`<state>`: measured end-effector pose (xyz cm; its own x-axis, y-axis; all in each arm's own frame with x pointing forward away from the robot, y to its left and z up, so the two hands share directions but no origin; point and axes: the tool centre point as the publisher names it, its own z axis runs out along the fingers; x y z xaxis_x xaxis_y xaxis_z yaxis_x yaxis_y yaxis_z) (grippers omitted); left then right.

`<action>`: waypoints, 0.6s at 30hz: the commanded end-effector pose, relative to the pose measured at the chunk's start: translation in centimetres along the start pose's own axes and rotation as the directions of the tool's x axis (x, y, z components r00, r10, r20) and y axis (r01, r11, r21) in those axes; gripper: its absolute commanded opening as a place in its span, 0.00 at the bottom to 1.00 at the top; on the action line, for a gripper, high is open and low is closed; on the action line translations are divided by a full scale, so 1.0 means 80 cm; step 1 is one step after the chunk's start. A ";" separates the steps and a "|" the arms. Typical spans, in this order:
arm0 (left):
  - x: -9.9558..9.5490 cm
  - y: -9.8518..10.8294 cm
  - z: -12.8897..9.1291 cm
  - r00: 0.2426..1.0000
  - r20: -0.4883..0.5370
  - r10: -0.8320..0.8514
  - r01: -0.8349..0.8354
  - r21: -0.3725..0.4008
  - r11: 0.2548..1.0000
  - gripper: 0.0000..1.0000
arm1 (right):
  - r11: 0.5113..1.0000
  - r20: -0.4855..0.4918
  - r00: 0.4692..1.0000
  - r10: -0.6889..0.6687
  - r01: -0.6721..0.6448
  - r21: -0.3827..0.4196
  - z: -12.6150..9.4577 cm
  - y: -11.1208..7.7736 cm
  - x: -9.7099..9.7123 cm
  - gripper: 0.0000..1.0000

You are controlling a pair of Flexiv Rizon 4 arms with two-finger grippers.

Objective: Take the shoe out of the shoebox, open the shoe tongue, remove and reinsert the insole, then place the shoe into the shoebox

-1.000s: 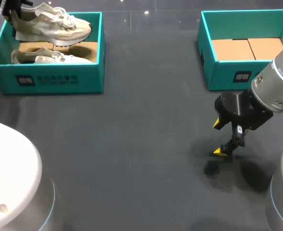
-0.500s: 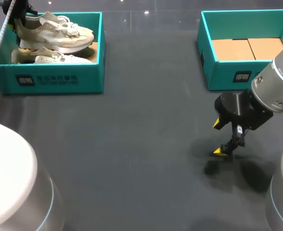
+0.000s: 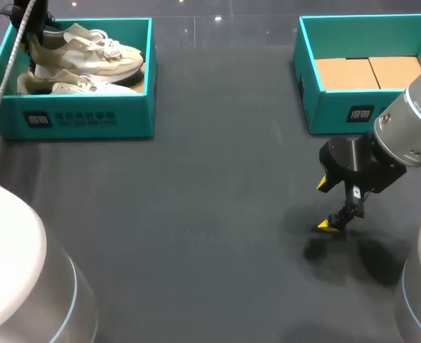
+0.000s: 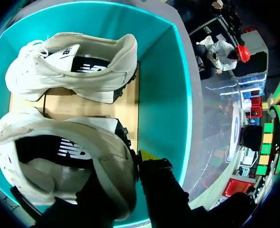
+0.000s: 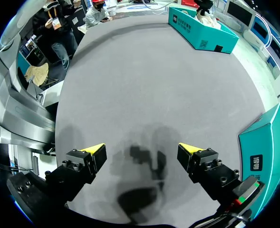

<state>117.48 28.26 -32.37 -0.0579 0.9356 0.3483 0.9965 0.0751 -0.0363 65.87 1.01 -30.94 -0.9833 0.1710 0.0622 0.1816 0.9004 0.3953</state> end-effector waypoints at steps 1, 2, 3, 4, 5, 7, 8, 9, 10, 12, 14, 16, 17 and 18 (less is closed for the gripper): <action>-0.002 0.008 0.007 1.000 0.001 0.001 -0.001 0.010 1.000 0.00 | 1.000 0.004 1.000 0.000 0.000 0.000 0.001 -0.001 0.002 1.00; -0.003 0.008 0.009 1.000 0.001 0.001 -0.001 0.011 1.000 0.00 | 1.000 0.004 1.000 0.000 0.000 0.000 0.001 -0.001 0.002 1.00; -0.004 0.008 0.011 1.000 -0.001 0.000 0.000 0.011 1.000 0.00 | 1.000 0.004 1.000 0.000 0.000 0.000 0.001 -0.001 0.002 1.00; -0.005 0.008 0.012 1.000 -0.001 0.001 -0.001 0.010 1.000 0.00 | 1.000 0.004 1.000 0.000 0.000 0.000 0.001 -0.001 0.002 1.00; -0.005 0.007 0.013 1.000 0.000 0.001 -0.001 0.010 1.000 0.00 | 1.000 0.004 1.000 0.000 0.000 0.000 0.001 -0.001 0.002 1.00; -0.006 0.006 0.015 1.000 0.004 0.002 -0.002 0.005 1.000 0.00 | 1.000 0.004 1.000 0.000 0.000 0.000 0.001 -0.001 0.002 1.00; -0.007 0.006 0.016 1.000 0.005 0.000 0.000 0.003 1.000 0.00 | 1.000 0.004 1.000 0.000 0.000 0.000 0.001 -0.001 0.002 1.00; -0.008 0.006 0.017 1.000 0.005 0.001 -0.001 0.002 1.000 0.00 | 1.000 0.004 1.000 0.000 0.000 0.000 0.001 -0.001 0.002 1.00; -0.008 0.006 0.017 1.000 0.008 0.001 -0.001 0.002 1.000 0.00 | 1.000 0.004 1.000 0.000 0.000 0.000 0.001 -0.001 0.002 1.00; -0.009 0.007 0.019 1.000 0.012 0.003 -0.003 0.000 1.000 0.00 | 1.000 0.004 1.000 0.000 0.000 0.000 0.001 -0.001 0.002 1.00; -0.010 0.007 0.020 1.000 0.014 0.003 -0.003 -0.006 1.000 0.00 | 1.000 0.004 1.000 0.000 0.000 0.000 0.001 -0.001 0.002 1.00; -0.010 0.008 0.021 1.000 0.022 0.002 -0.002 -0.007 1.000 0.00 | 1.000 0.004 1.000 0.000 0.000 0.000 0.001 -0.001 0.002 1.00; -0.011 0.008 0.022 1.000 0.023 0.002 -0.002 -0.008 1.000 0.00 | 1.000 0.004 1.000 0.000 0.000 0.000 0.001 -0.001 0.002 1.00; -0.011 0.008 0.022 1.000 0.024 0.003 -0.002 -0.008 1.000 0.00 | 1.000 0.004 1.000 0.000 0.000 0.000 0.001 -0.001 0.002 1.00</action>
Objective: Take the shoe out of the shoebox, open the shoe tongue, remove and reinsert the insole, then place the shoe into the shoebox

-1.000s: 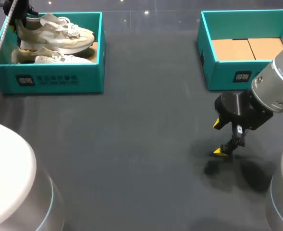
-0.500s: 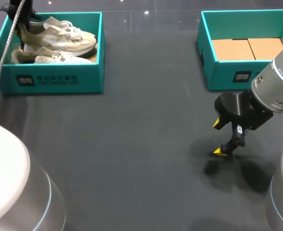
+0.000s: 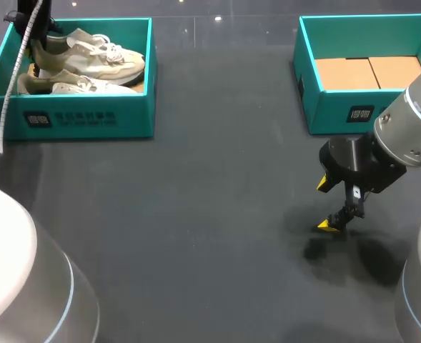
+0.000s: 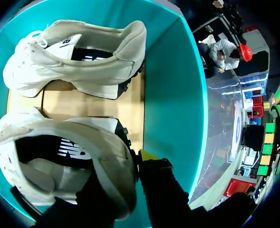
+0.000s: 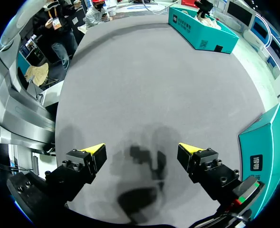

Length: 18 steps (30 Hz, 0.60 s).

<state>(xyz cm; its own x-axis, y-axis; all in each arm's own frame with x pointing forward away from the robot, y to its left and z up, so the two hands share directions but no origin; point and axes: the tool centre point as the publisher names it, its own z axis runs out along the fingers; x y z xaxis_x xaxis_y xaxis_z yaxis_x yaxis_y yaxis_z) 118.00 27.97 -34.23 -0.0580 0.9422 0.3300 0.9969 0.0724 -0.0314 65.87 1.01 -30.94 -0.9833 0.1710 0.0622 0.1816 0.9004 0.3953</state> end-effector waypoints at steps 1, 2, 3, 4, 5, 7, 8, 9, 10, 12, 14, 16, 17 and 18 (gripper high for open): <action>0.000 0.001 0.002 1.000 0.011 0.006 -0.006 -0.002 1.000 0.00 | 1.000 0.004 1.000 0.000 0.000 0.000 0.001 -0.001 0.002 1.00; 0.000 0.001 0.003 1.000 0.011 0.006 -0.005 -0.004 1.000 0.00 | 1.000 0.004 1.000 0.000 0.000 0.000 0.001 -0.001 0.002 1.00; -0.001 0.001 0.003 1.000 0.018 0.009 -0.009 -0.006 1.000 0.00 | 1.000 0.004 1.000 0.000 0.000 0.000 0.001 -0.001 0.002 1.00; -0.002 0.001 0.004 1.000 0.025 0.013 -0.012 -0.009 1.000 0.00 | 1.000 0.004 1.000 0.000 0.000 0.000 0.001 -0.001 0.002 1.00; -0.002 0.000 0.004 1.000 0.026 0.012 -0.011 -0.009 1.000 0.00 | 1.000 0.004 1.000 0.000 0.000 0.000 0.001 -0.001 0.002 1.00; -0.004 -0.001 0.005 0.999 0.030 0.015 -0.015 -0.009 1.000 0.00 | 1.000 0.004 1.000 0.000 0.000 0.000 0.001 -0.001 0.002 1.00; -0.004 -0.001 0.005 0.999 0.033 0.015 -0.015 -0.012 1.000 0.00 | 1.000 0.004 1.000 0.000 0.000 0.000 0.001 -0.001 0.002 1.00; -0.005 -0.001 0.006 0.999 0.033 0.017 -0.016 -0.011 1.000 0.00 | 1.000 0.004 1.000 0.000 0.000 0.000 0.001 -0.001 0.002 1.00; -0.005 -0.001 0.006 0.999 0.033 0.018 -0.017 -0.011 1.000 0.00 | 1.000 0.004 1.000 0.000 0.000 0.000 0.001 -0.001 0.002 1.00; -0.005 0.000 0.008 0.999 0.031 0.021 -0.020 -0.011 1.000 0.00 | 1.000 0.004 1.000 0.000 0.000 0.000 0.001 -0.001 0.002 1.00; -0.004 0.000 0.010 0.999 0.029 0.023 -0.022 -0.011 1.000 0.00 | 1.000 0.004 1.000 0.000 0.000 0.000 0.001 -0.001 0.002 1.00; -0.004 0.001 0.012 0.999 0.026 0.022 -0.022 -0.011 1.000 0.00 | 1.000 0.004 1.000 0.000 0.000 0.000 0.001 -0.001 0.002 1.00; -0.004 0.001 0.012 0.999 0.026 0.023 -0.022 -0.010 1.000 0.00 | 1.000 0.004 1.000 0.000 0.000 0.000 0.001 -0.001 0.002 1.00; -0.004 0.001 0.013 0.999 0.026 0.022 -0.022 -0.011 1.000 0.00 | 1.000 0.004 1.000 0.000 0.000 0.000 0.001 -0.001 0.002 1.00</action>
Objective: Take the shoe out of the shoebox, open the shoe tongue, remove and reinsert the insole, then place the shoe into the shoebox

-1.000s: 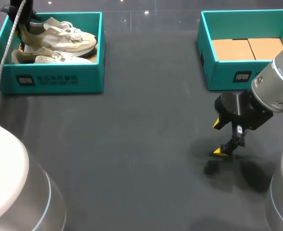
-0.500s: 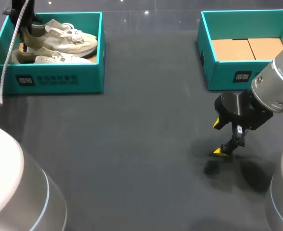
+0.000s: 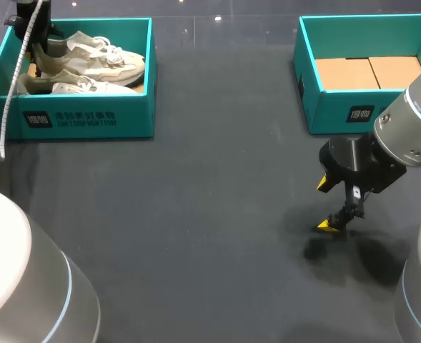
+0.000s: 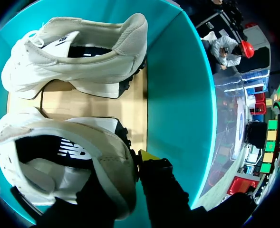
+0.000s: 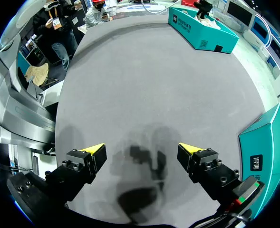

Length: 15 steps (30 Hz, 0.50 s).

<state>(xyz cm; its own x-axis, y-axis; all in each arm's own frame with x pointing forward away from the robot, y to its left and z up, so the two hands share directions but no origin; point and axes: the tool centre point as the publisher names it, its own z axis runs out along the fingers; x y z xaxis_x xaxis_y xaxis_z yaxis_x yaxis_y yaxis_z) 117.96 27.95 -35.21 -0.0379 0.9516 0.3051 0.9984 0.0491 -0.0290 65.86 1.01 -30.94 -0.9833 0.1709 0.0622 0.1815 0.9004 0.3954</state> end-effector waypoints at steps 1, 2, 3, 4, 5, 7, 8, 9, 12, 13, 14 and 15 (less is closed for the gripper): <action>0.001 0.001 0.002 1.000 0.000 0.001 -0.001 -0.001 1.000 0.00 | 1.000 0.004 1.000 0.000 0.000 0.000 0.001 -0.001 0.002 1.00; 0.001 0.001 0.003 1.000 0.001 0.001 -0.001 -0.002 1.000 0.00 | 1.000 0.004 1.000 0.000 0.000 0.000 0.001 -0.001 0.002 1.00; 0.001 0.002 0.004 1.000 0.001 0.002 -0.002 -0.003 1.000 0.00 | 1.000 0.004 1.000 0.000 0.000 0.000 0.001 -0.001 0.002 1.00; 0.001 0.002 0.005 1.000 -0.001 0.002 -0.002 -0.003 1.000 0.00 | 1.000 0.004 1.000 0.000 0.000 0.000 0.001 -0.001 0.002 1.00; 0.001 0.002 0.006 1.000 -0.001 0.002 -0.002 -0.003 1.000 0.00 | 1.000 0.004 1.000 0.000 0.000 0.000 0.001 -0.001 0.002 1.00; 0.001 0.002 0.009 1.000 0.000 0.003 -0.003 -0.002 1.000 0.05 | 1.000 0.004 1.000 0.000 0.000 0.000 0.001 -0.001 0.002 1.00; 0.001 0.003 0.010 1.000 0.001 0.003 -0.003 -0.001 1.000 0.10 | 1.000 0.004 1.000 0.000 0.000 0.000 0.001 -0.001 0.002 1.00; 0.001 0.003 0.010 1.000 0.002 0.004 -0.004 -0.001 1.000 0.16 | 1.000 0.004 1.000 0.000 0.000 0.000 0.001 -0.001 0.002 1.00; 0.000 0.004 0.014 1.000 0.002 0.005 -0.005 0.003 1.000 0.19 | 1.000 0.004 1.000 0.000 0.000 0.000 0.001 -0.001 0.002 1.00; 0.000 0.004 0.015 1.000 0.002 0.006 -0.006 0.003 1.000 0.17 | 1.000 0.004 1.000 0.000 0.000 0.000 0.001 -0.001 0.002 1.00; 0.000 0.004 0.016 1.000 0.003 0.006 -0.006 0.003 1.000 0.16 | 1.000 0.004 1.000 0.000 0.000 0.000 0.001 -0.001 0.002 1.00; 0.000 0.004 0.016 1.000 0.005 0.007 -0.007 0.003 1.000 0.13 | 1.000 0.004 1.000 0.000 0.000 0.000 0.001 -0.001 0.002 1.00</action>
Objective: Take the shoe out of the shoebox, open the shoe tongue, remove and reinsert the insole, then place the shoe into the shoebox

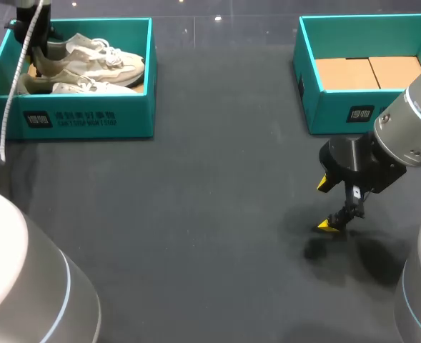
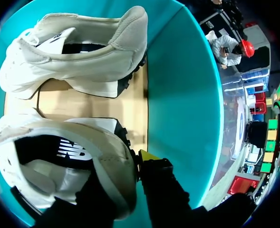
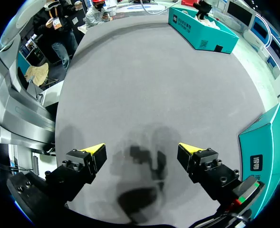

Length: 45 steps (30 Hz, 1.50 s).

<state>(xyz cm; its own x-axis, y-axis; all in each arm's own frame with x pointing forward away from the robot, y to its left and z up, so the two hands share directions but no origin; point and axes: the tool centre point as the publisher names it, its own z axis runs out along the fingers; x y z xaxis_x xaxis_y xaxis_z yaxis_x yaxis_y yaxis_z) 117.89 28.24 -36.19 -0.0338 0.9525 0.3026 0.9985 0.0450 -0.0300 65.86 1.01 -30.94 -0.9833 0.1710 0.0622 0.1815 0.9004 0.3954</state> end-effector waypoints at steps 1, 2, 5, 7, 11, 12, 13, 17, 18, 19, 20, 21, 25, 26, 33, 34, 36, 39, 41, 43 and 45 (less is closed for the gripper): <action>0.000 0.005 0.005 1.000 0.003 0.003 -0.003 0.003 1.000 0.12 | 1.000 0.004 1.000 0.000 0.000 0.000 0.001 -0.001 0.002 1.00; 0.000 0.005 0.005 1.000 0.004 0.003 -0.003 0.004 1.000 0.12 | 1.000 0.004 1.000 0.000 0.000 0.000 0.001 -0.001 0.002 1.00; 0.000 0.006 0.008 1.000 0.005 0.002 -0.002 0.004 1.000 0.15 | 1.000 0.004 1.000 0.000 0.000 0.000 0.001 -0.001 0.002 1.00; 0.000 0.007 0.010 1.000 0.003 0.003 -0.003 0.006 1.000 0.18 | 1.000 0.004 1.000 0.000 0.000 0.000 0.001 -0.001 0.002 1.00; 0.002 0.007 0.012 1.000 0.006 0.008 -0.008 0.005 1.000 0.33 | 1.000 0.004 1.000 0.000 0.000 0.000 0.001 -0.001 0.002 1.00; 0.003 0.007 0.011 1.000 0.009 0.008 -0.008 0.005 1.000 0.36 | 1.000 0.004 1.000 0.000 0.000 0.000 0.001 -0.001 0.002 1.00; 0.003 0.007 0.011 1.000 0.010 0.009 -0.009 0.005 1.000 0.38 | 1.000 0.004 1.000 0.000 0.000 0.000 0.001 -0.001 0.002 1.00; 0.005 0.007 0.008 1.000 0.017 0.009 -0.009 0.003 1.000 0.44 | 1.000 0.004 1.000 0.000 0.000 0.000 0.001 -0.001 0.002 1.00; 0.006 0.007 0.006 1.000 0.021 0.008 -0.008 0.002 1.000 0.44 | 1.000 0.004 1.000 0.000 0.000 0.000 0.001 -0.001 0.002 1.00; 0.007 0.008 0.004 1.000 0.026 0.006 -0.006 0.000 1.000 0.46 | 1.000 0.004 1.000 0.000 0.000 0.000 0.001 -0.001 0.002 1.00; 0.008 0.008 0.002 0.999 0.032 0.006 -0.006 -0.002 1.000 0.46 | 1.000 0.004 1.000 0.000 0.000 0.000 0.001 -0.001 0.002 1.00; 0.009 0.008 0.000 0.999 0.036 0.003 -0.003 -0.003 1.000 0.47 | 1.000 0.004 1.000 0.000 0.000 0.000 0.001 -0.001 0.002 1.00; 0.009 0.008 -0.011 0.999 0.053 0.007 -0.006 -0.012 1.000 0.69 | 1.000 0.004 1.000 0.000 0.000 0.000 0.001 -0.001 0.002 1.00; 0.007 0.007 -0.014 0.998 0.056 0.009 -0.007 -0.018 1.000 0.71 | 1.000 0.004 1.000 0.000 0.000 0.000 0.001 -0.001 0.002 1.00; 0.002 0.001 -0.049 0.995 0.103 0.012 -0.007 -0.054 0.999 0.93 | 1.000 0.004 1.000 0.000 0.000 0.000 0.001 -0.001 0.002 1.00; 0.002 0.000 -0.055 0.994 0.105 0.010 -0.004 -0.057 0.998 0.95 | 1.000 0.004 1.000 0.000 0.000 0.000 0.001 -0.001 0.002 1.00; 0.003 -0.002 -0.066 0.994 0.110 0.010 -0.002 -0.070 0.998 1.00 | 1.000 0.004 1.000 0.000 0.000 0.000 0.001 -0.001 0.002 1.00; 0.006 -0.006 -0.084 0.992 0.124 0.015 -0.005 -0.082 0.997 1.00 | 1.000 0.004 1.000 0.000 0.000 0.000 0.001 -0.001 0.002 1.00; 0.009 -0.010 -0.096 0.991 0.132 0.014 -0.003 -0.080 0.997 1.00 | 1.000 0.004 1.000 0.000 0.000 0.000 0.001 -0.001 0.002 1.00; 0.011 -0.015 -0.109 0.991 0.132 0.013 -0.002 -0.083 0.997 1.00 | 1.000 0.004 1.000 0.000 0.000 0.000 0.001 -0.001 0.002 1.00; 0.015 -0.022 -0.123 0.989 0.146 0.022 -0.008 -0.094 0.996 1.00 | 1.000 0.004 1.000 0.000 0.000 0.000 0.001 -0.001 0.002 1.00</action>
<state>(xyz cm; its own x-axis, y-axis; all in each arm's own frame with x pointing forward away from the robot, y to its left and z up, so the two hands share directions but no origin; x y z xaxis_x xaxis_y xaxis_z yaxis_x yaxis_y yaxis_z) 118.74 26.33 -28.71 -0.0210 0.9867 0.1612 0.9995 0.0169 0.0270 65.87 1.01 -30.94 -0.9833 0.1709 0.0622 0.1815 0.9004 0.3953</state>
